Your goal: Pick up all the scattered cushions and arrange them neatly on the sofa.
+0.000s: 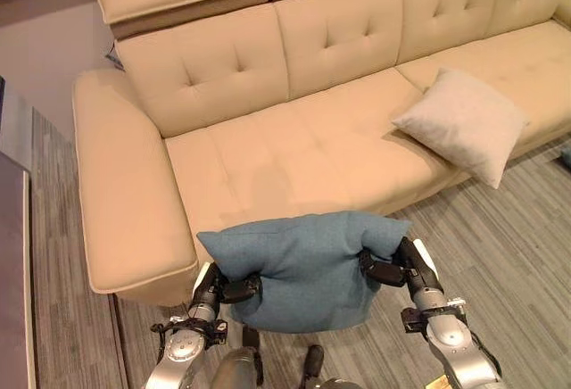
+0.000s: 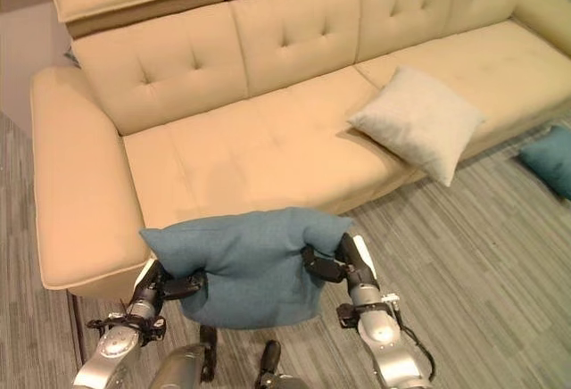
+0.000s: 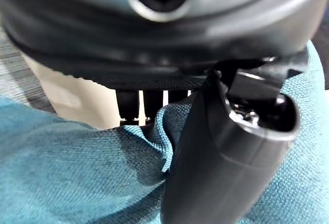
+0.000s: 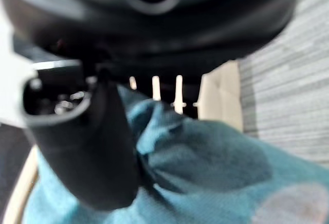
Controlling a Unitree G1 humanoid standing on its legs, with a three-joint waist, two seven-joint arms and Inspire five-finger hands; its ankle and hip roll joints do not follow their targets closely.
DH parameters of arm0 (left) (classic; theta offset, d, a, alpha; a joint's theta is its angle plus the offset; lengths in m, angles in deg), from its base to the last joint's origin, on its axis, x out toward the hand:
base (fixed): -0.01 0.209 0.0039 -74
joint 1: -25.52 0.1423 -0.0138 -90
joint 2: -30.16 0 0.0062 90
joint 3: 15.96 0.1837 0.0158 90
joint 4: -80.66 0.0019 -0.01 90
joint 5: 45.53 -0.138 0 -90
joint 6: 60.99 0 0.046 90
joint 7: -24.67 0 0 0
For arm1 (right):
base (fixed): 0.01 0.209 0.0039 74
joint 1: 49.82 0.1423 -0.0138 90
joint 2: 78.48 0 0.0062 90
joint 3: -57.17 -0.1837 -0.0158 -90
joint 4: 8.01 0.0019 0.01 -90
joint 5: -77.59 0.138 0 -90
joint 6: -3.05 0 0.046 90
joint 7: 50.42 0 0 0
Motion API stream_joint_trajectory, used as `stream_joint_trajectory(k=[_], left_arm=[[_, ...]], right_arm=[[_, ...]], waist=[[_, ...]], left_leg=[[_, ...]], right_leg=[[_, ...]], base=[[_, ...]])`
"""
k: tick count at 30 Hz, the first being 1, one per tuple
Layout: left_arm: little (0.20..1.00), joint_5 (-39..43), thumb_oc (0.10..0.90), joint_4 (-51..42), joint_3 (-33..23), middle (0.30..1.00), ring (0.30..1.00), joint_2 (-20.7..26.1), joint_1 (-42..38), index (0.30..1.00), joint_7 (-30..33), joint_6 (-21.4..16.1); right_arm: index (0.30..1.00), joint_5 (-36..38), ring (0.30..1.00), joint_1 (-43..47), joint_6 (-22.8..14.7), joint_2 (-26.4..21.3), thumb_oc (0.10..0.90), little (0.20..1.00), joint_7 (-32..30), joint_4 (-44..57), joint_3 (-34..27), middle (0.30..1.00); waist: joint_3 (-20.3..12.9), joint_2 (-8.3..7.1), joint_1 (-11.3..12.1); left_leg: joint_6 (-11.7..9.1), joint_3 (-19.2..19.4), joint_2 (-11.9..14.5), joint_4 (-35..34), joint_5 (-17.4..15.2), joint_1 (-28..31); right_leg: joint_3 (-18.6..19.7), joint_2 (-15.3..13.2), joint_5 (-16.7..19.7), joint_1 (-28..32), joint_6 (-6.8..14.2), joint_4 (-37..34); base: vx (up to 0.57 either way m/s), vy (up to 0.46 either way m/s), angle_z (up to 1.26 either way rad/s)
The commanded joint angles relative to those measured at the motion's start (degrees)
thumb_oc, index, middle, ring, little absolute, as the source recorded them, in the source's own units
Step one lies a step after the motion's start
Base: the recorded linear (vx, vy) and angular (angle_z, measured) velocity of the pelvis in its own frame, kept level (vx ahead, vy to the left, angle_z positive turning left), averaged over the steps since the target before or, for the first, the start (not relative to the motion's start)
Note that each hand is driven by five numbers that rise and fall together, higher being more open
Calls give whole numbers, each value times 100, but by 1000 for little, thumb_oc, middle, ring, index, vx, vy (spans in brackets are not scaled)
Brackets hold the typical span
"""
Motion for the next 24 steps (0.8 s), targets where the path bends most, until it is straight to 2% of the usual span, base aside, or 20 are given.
stream_joint_trajectory(k=[1, 5, 7, 8, 9, 10, 11, 14, 16, 18, 21, 22, 23, 24], left_arm=[[300, -118, 400, -839, -118, 300, 300, 122, -439, 300, -227, -714], [300, -162, 400, -885, -207, 300, 300, 199, -366, 300, -221, -718], [300, -130, 400, -940, -273, 300, 300, 218, -305, 300, -226, -713], [300, -130, 400, -940, -275, 300, 300, 219, -307, 300, -226, -712], [300, -92, 400, -987, -290, 300, 300, 279, -278, 300, -233, -716], [300, -88, 400, -982, -284, 300, 300, 306, -289, 300, -243, -721], [300, -81, 400, -978, -286, 300, 300, 289, -282, 300, -259, -732], [300, -37, 400, -899, -227, 300, 300, 182, -329, 300, -268, -739], [300, 2, 400, -828, -204, 300, 300, 105, -392, 300, -216, -753], [300, -13, 400, -823, -196, 300, 300, 119, -418, 300, -237, -798], [300, -36, 400, -820, -200, 300, 300, 91, -381, 300, -271, -793], [300, -17, 400, -823, -212, 300, 300, 66, -364, 300, -278, -798], [300, 44, 400, -816, -192, 300, 300, 19, -368, 300, -316, -792], [300, 44, 400, -816, -191, 300, 300, 18, -370, 300, -316, -792]], right_arm=[[300, 163, 300, 369, -662, 125, 400, 300, -53, 758, -47, 300], [300, 130, 300, 443, -648, 212, 400, 300, 28, 659, 33, 300], [300, 132, 300, 495, -632, 290, 400, 300, 88, 661, 58, 300], [300, 132, 300, 498, -632, 291, 400, 300, 88, 660, 57, 300], [300, 139, 300, 575, -609, 317, 400, 300, 156, 664, 93, 300], [300, 140, 300, 605, -624, 351, 400, 300, 185, 682, 117, 300], [300, 131, 300, 597, -624, 366, 400, 300, 198, 703, 104, 300], [300, 53, 300, 594, -630, 303, 400, 300, 157, 736, 56, 300], [300, 63, 300, 595, -636, 288, 400, 300, 75, 703, 37, 300], [300, 55, 300, 578, -636, 282, 400, 300, 77, 682, 26, 300], [300, 39, 300, 549, -637, 274, 400, 300, 97, 648, 20, 300], [300, 48, 300, 523, -645, 258, 400, 300, 94, 626, 0, 300], [300, 119, 300, 471, -670, 194, 400, 300, 105, 632, -59, 300], [300, 121, 300, 472, -671, 192, 400, 300, 106, 631, -62, 300]], waist=[[-461, -114, 46], [-582, -166, 174], [-592, -146, 216], [-611, -148, 218], [-545, -105, 183], [-487, -28, 132], [-478, 0, 104], [-428, 73, -31], [-367, 34, -157], [-364, 5, -169], [-411, -42, -159], [-443, -47, -152], [-424, -71, -139], [-431, -62, -159]], left_leg=[[80, -289, -116, 193, -440, 328], [234, -286, -240, 48, -636, 601], [351, -296, -300, -73, -726, 773], [352, -291, -300, -97, -697, 755], [463, -364, -347, -154, -748, 903], [527, -486, -364, -209, -797, 1015], [540, -560, -398, -254, -832, 1103], [510, -866, -469, -400, -891, 1329], [426, -1119, -554, -454, -958, 1517], [402, -1198, -581, -408, -994, 1528], [351, -1245, -576, -351, -1062, 1555], [283, -1284, -552, -296, -1067, 1560], [115, -1329, -476, 153, -931, 1361], [110, -1351, -470, 205, -951, 1321]], right_leg=[[218, -215, -621, 65, 658, 773], [305, -323, -676, 134, 787, 1003], [314, -455, -544, -16, 936, 1497], [318, -452, -527, -44, 932, 1491], [419, -571, -222, -339, 1145, 2156], [599, -552, -165, -629, 1214, 2639], [675, -543, -197, -744, 1180, 2690], [960, -511, -314, -1108, 975, 2039], [1276, -460, -18, -1336, 1022, 1388], [1273, -477, 39, -1262, 1058, 1260], [1185, -487, 31, -1075, 990, 1071], [1166, -454, 20, -988, 951, 1007], [1089, -433, 10, -819, 872, 885], [1066, -428, 15, -821, 869, 876]], base=[[189, 117, -27], [159, 120, -2], [113, 130, -5], [86, 147, -13], [108, 164, 0], [162, 187, 8], [202, 91, 24], [196, -27, 25], [220, -108, 50], [111, -108, 72], [112, -122, 57], [120, -163, 35], [116, -163, 29], [54, -202, 44]])
